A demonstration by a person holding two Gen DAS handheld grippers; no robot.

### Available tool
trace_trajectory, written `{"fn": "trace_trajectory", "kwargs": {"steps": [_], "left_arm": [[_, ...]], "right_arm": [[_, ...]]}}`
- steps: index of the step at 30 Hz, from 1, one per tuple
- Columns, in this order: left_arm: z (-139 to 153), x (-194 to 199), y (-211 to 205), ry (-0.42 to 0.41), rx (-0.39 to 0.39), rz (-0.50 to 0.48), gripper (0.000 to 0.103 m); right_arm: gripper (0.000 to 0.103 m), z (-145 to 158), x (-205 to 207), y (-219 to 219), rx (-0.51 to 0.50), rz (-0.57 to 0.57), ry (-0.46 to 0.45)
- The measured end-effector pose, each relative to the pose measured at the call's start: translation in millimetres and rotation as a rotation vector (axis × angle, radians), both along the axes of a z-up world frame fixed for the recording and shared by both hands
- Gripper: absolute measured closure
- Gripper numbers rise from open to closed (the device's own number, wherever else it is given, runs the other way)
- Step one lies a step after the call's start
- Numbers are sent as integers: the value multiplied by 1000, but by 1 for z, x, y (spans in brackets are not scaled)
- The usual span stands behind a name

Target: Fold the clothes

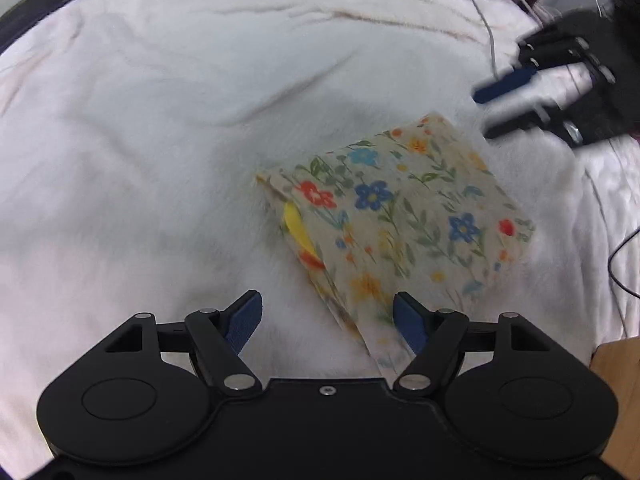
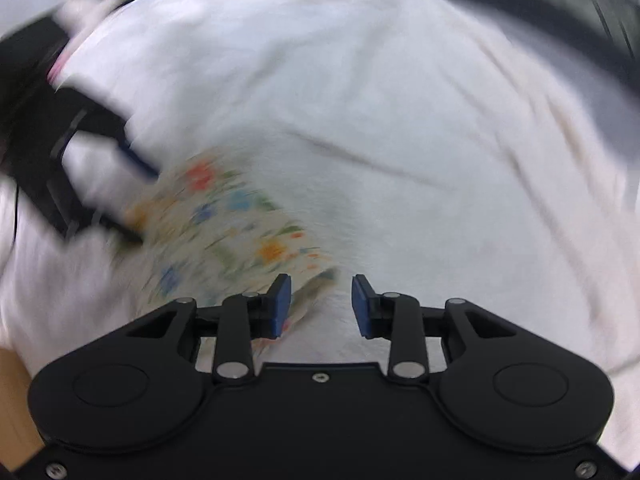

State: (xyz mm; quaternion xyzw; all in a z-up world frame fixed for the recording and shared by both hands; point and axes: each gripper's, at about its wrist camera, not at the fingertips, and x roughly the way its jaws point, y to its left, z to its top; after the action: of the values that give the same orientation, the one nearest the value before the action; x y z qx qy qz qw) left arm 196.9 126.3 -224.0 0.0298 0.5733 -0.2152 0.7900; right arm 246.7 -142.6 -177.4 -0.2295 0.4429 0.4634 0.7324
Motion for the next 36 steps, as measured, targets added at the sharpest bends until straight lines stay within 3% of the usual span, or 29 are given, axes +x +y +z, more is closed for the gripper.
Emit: {"fn": "trace_trajectory", "kwargs": {"steps": [2, 4, 7, 9, 11, 12, 13, 15, 18, 19, 22, 25, 28, 31, 33, 36], "left_arm": [[-5, -5, 0, 21, -25, 27, 32], [-18, -10, -2, 56, -3, 44, 32], [-24, -21, -5, 47, 7, 89, 32], [-23, -24, -3, 50, -18, 121, 32], [-23, -24, -1, 57, -36, 143, 32], [-23, -23, -1, 63, -42, 150, 32], [-22, -22, 0, 70, -43, 155, 32], [-20, -22, -1, 77, -39, 148, 32], [-18, -23, -5, 97, -79, 170, 32], [-17, -24, -6, 105, -98, 182, 32], [-17, -26, -12, 102, -103, 200, 32], [-12, -29, -15, 112, -91, 157, 31], [7, -34, -7, 65, -77, 99, 31], [39, -35, 19, -47, -190, 118, 28], [44, -22, 32, -53, -239, 215, 26], [25, 3, 41, -15, -333, 327, 26]], "right_arm": [[65, -1, -26, 8, 15, 131, -16], [65, -19, -49, 20, -34, 259, -31], [65, -41, -70, 26, -178, 362, -167], [63, -34, -74, 22, -191, 382, -196], [42, -20, -82, 19, -153, 397, -203], [23, -15, -90, 19, -127, 414, -234], [20, -15, -100, 21, -114, 443, -292], [22, -32, -115, 29, -171, 510, -386], [57, -57, -115, 37, -232, 539, -429], [58, -61, -111, 36, -246, 532, -429], [56, -61, -106, 33, -274, 542, -453], [41, -53, -109, 33, -297, 562, -501], [39, -43, -110, 33, -286, 544, -496], [36, -33, -107, 30, -277, 482, -496], [35, -27, -104, 31, -282, 457, -494], [35, -21, -103, 34, -279, 435, -492]]}}
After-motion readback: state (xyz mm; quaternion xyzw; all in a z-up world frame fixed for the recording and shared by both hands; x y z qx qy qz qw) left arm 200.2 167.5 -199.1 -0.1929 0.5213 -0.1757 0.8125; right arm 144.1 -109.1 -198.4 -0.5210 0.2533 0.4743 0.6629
